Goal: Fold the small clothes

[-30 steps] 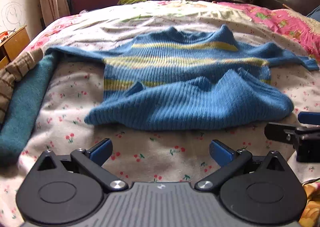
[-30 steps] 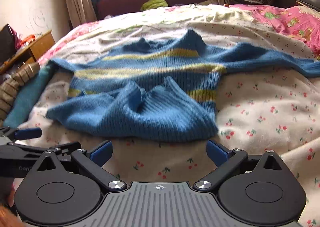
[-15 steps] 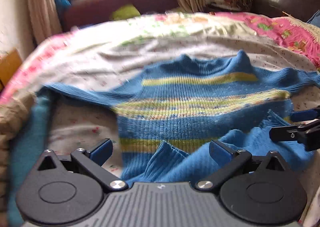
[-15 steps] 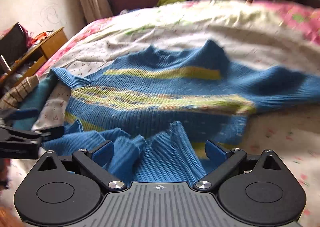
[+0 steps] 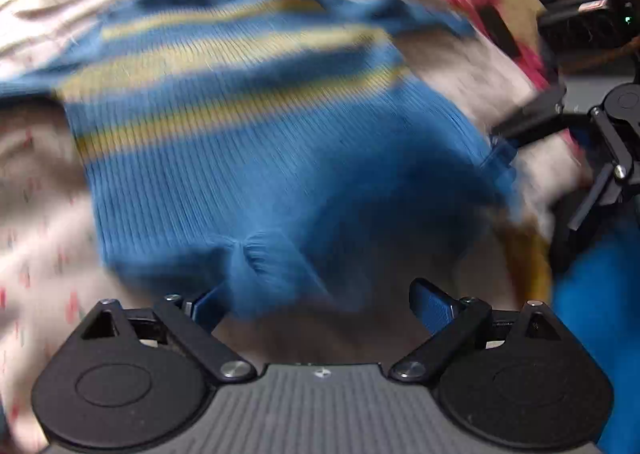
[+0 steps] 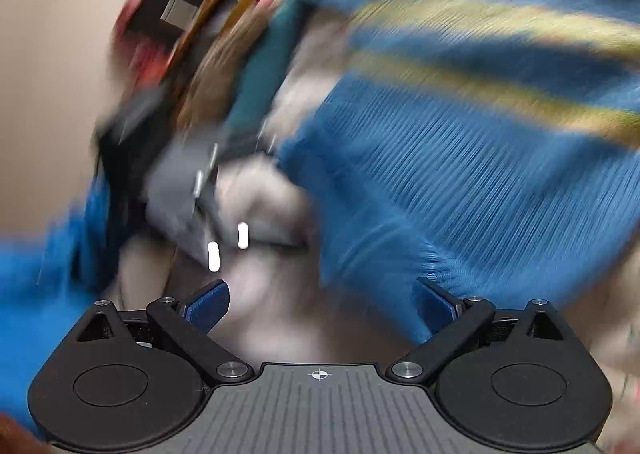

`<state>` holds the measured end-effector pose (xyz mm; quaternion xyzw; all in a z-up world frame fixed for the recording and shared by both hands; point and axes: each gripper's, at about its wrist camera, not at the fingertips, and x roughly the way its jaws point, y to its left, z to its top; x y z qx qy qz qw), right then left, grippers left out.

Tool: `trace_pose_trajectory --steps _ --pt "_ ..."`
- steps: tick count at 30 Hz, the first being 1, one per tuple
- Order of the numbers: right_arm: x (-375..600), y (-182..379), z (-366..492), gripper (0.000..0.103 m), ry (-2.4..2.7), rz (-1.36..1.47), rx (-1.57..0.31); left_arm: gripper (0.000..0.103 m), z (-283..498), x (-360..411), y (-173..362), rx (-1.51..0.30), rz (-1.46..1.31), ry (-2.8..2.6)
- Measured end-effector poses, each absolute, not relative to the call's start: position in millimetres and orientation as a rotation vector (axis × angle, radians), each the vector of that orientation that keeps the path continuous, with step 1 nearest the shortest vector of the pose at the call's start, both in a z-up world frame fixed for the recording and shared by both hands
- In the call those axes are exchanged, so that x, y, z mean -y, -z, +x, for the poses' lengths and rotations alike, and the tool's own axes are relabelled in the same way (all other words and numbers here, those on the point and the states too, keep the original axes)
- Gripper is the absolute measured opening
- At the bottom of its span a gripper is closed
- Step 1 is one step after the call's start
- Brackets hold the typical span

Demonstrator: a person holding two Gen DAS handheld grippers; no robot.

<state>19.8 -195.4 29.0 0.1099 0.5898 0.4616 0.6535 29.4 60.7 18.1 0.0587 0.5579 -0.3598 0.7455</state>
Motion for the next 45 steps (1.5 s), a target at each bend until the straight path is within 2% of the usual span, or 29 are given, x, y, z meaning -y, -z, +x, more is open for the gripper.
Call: trace_pose_trajectory --steps 3,9,14,19,27,36,37,39,41,45 --pt "198.7 -49.5 4.2 0.098 -1.008 0.100 -1.292 0.103 13.9 -76.6 -30.1 -1.245 0.147 0.728" --pt "226.6 -55.8 26.3 0.098 -0.759 0.223 -1.110 0.103 16.7 -90.4 -69.4 -1.048 0.021 0.611" --pt "285.6 -46.1 53.2 0.097 -0.366 0.379 -0.932 0.103 43.1 -48.2 -71.8 -0.855 0.085 0.514" --pt "357.6 -15.6 61.0 0.096 -0.007 0.543 -0.788 0.103 78.9 24.9 -50.3 -0.767 0.124 0.500" --pt "452.0 14.8 74.0 0.074 0.262 0.783 -0.617 0.103 123.5 106.7 -30.1 -0.798 0.066 0.560" --pt "506.1 49.2 87.3 0.066 0.387 1.077 -0.457 0.103 127.5 146.8 -5.2 -0.865 0.081 0.566" --pt "508.7 51.4 90.0 0.056 0.397 1.091 -0.446 0.103 127.3 149.2 -3.5 -0.870 0.085 0.567" --pt "514.1 56.2 93.1 0.021 0.432 1.140 -0.451 0.103 125.0 149.9 -1.5 -0.876 0.090 0.563" --pt "520.0 61.2 95.1 0.014 0.439 1.192 -0.468 0.103 121.1 146.3 -1.2 -0.869 0.091 0.551" --pt "503.2 31.8 89.5 0.010 0.365 1.096 -0.440 0.103 115.7 126.7 -3.6 -0.832 0.092 0.496"
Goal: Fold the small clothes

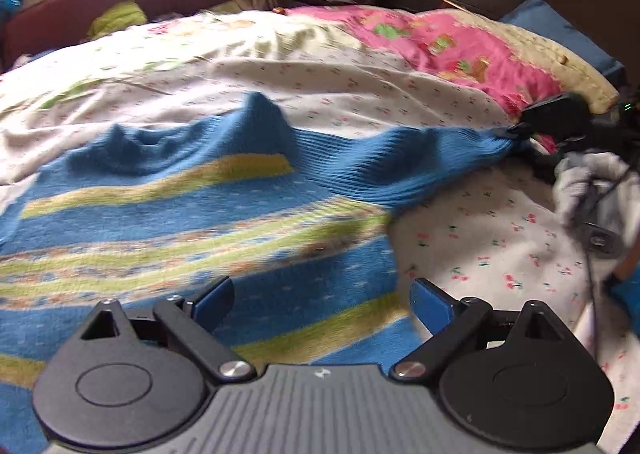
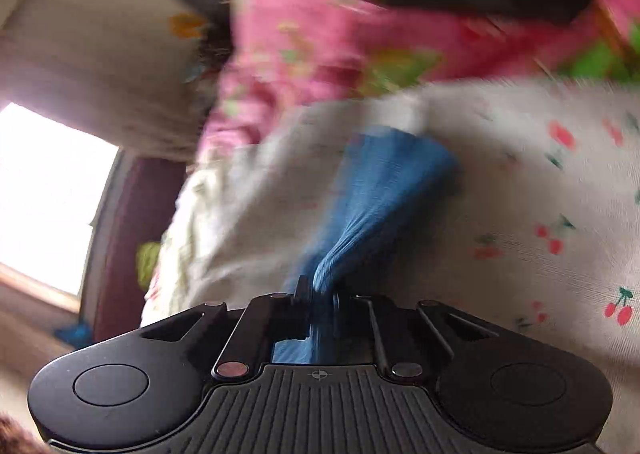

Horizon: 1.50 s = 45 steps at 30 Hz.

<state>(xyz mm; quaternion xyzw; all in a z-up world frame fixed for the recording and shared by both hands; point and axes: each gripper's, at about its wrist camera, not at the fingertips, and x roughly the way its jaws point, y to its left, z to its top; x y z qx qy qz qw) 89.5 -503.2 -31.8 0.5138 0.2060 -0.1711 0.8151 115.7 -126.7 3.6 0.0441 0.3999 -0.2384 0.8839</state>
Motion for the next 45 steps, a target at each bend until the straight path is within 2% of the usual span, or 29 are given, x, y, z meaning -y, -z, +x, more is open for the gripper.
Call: trace_pose_trajectory --steps 6,10,12,16,20,28,32,36,40,45 --pt "411.4 -48.1 122.6 0.010 0.092 0.853 -0.414 0.103 112.8 68.9 -5.9 -0.828 0.034 0.365" --pt "289.8 -82.0 145.4 0.010 -0.120 0.504 -0.435 0.103 105.6 22.8 -4.8 -0.791 0.007 0.260" --pt "224.6 -74.5 154.0 0.009 -0.206 0.297 -0.466 0.103 102.5 3.3 -0.1 -0.771 0.008 0.199" --pt "125.4 -24.2 156.2 0.009 -0.320 -0.022 -0.578 0.103 98.0 -22.7 13.7 -0.767 0.014 0.141" --pt "89.2 4.7 147.0 0.012 -0.338 -0.187 -0.648 0.103 104.4 -39.1 25.0 -0.811 -0.050 0.182" --pt "78.6 -3.1 149.9 0.017 -0.335 -0.288 -0.679 0.103 106.6 -52.7 25.9 -0.811 -0.138 0.222" --pt "77.2 -6.9 158.4 0.030 -0.289 -0.289 -0.691 0.103 107.1 -55.9 24.2 -0.802 -0.151 0.211" --pt "82.4 -5.7 164.4 0.031 -0.212 -0.289 -0.737 0.103 108.5 -56.1 25.8 -0.809 -0.145 0.203" --pt "85.4 -1.0 172.1 0.031 -0.204 -0.222 -0.794 0.103 108.3 -52.7 26.5 -0.805 -0.122 0.195" --pt "90.5 5.1 182.0 0.033 -0.267 -0.008 -0.862 0.103 107.3 -52.2 27.6 -0.806 -0.117 0.197"
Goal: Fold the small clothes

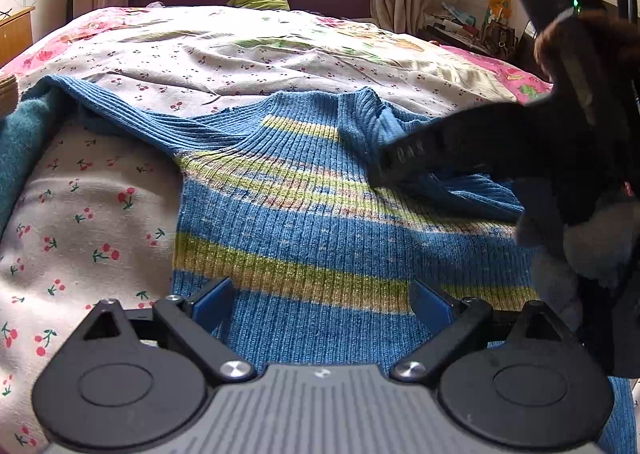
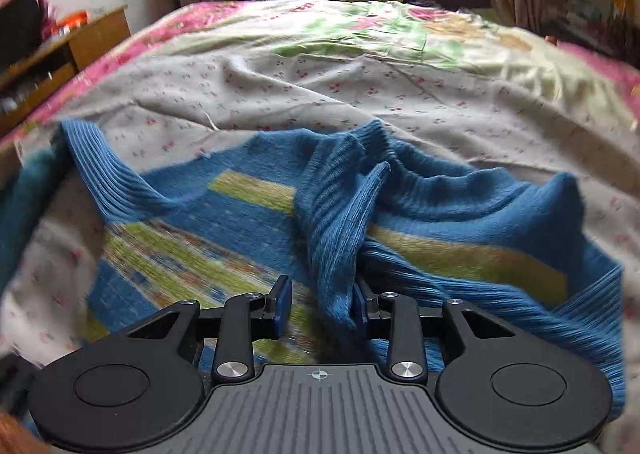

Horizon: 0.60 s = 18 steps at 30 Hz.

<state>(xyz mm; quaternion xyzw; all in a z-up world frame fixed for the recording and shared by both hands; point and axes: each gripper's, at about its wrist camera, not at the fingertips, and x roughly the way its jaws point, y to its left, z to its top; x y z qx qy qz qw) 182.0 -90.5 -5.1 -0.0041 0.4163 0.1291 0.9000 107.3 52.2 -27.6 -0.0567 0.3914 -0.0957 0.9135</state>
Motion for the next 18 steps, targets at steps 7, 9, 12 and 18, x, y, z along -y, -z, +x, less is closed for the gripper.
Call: trace_pose_trajectory --steps 7,9,12,18 --pt "87.2 -4.0 190.6 0.032 -0.272 -0.055 -0.806 0.103 110.2 -50.5 28.5 -0.809 -0.116 0.213" --pt "84.4 1.4 201.0 0.032 -0.251 -0.066 -0.823 0.103 110.6 -50.1 29.2 -0.810 -0.114 0.215" --pt "84.2 2.9 209.5 0.016 -0.259 0.000 -0.841 0.103 110.8 -51.1 29.4 -0.808 -0.118 0.215" --pt "60.4 -25.0 180.6 0.020 -0.323 -0.100 -0.653 0.103 109.3 -53.0 28.0 -0.800 -0.129 0.210"
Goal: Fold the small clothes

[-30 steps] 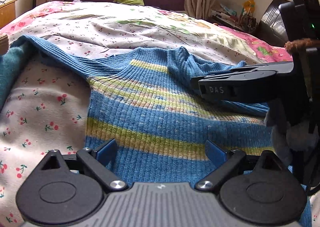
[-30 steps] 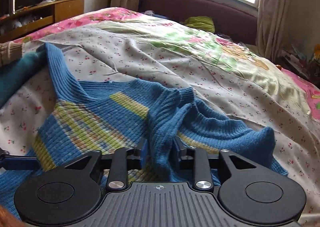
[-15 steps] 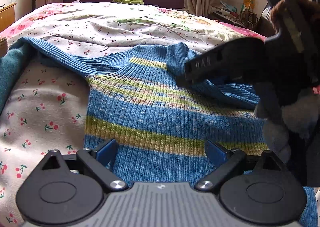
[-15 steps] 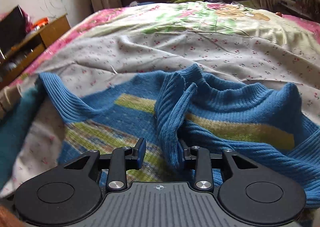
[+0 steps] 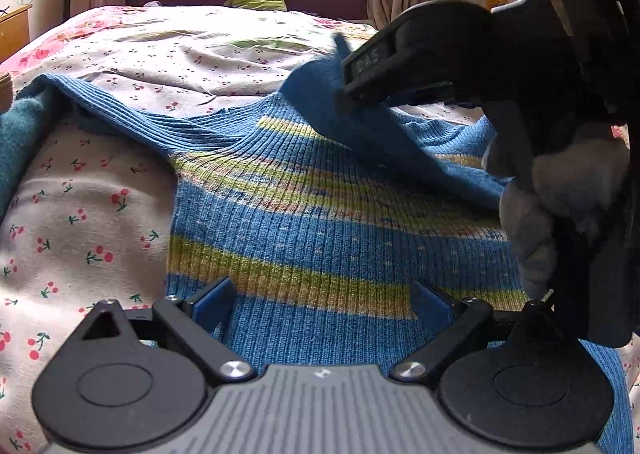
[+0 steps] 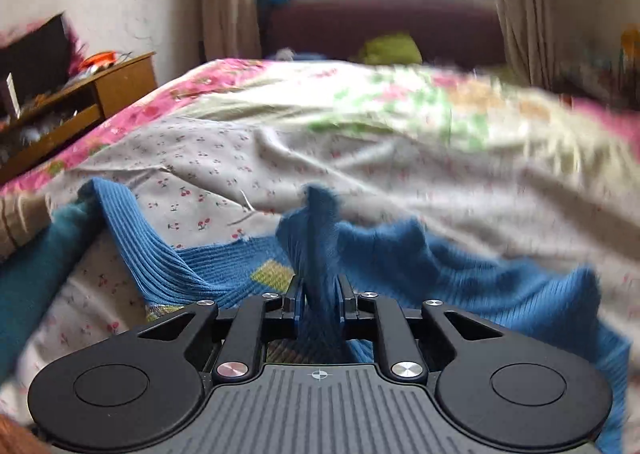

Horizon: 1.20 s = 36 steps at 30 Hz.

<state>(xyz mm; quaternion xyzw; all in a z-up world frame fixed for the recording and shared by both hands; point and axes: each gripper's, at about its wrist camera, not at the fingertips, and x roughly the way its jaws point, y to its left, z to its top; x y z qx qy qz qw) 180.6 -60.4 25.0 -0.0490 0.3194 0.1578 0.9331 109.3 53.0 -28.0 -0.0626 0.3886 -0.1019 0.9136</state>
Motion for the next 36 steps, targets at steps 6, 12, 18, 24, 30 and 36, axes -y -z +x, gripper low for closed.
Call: trace_pose_trajectory --steps 6,12,18,24,30,36 --pt "46.4 -8.3 178.0 0.020 -0.497 -0.146 -0.837 0.103 106.4 -57.0 23.9 -0.791 -0.149 0.210" --pt "39.4 -7.4 182.1 0.023 -0.456 -0.226 -0.826 0.103 103.6 -60.9 20.7 -0.784 -0.167 0.207" --pt "24.8 -1.9 181.4 0.026 -0.595 -0.242 -0.933 0.103 103.6 -68.7 17.5 -0.783 -0.199 0.197" --pt "8.7 -32.2 187.9 0.036 -0.649 -0.219 -0.878 0.103 101.1 -75.4 14.1 -0.760 -0.222 0.164" --pt "-57.4 -45.5 200.1 0.043 -0.724 -0.371 -0.797 0.103 101.0 -94.6 11.1 -0.718 -0.266 0.031" --pt "-126.8 -38.7 220.5 0.049 -0.728 -0.486 -0.743 0.103 103.7 -112.5 12.7 -0.694 -0.305 -0.076"
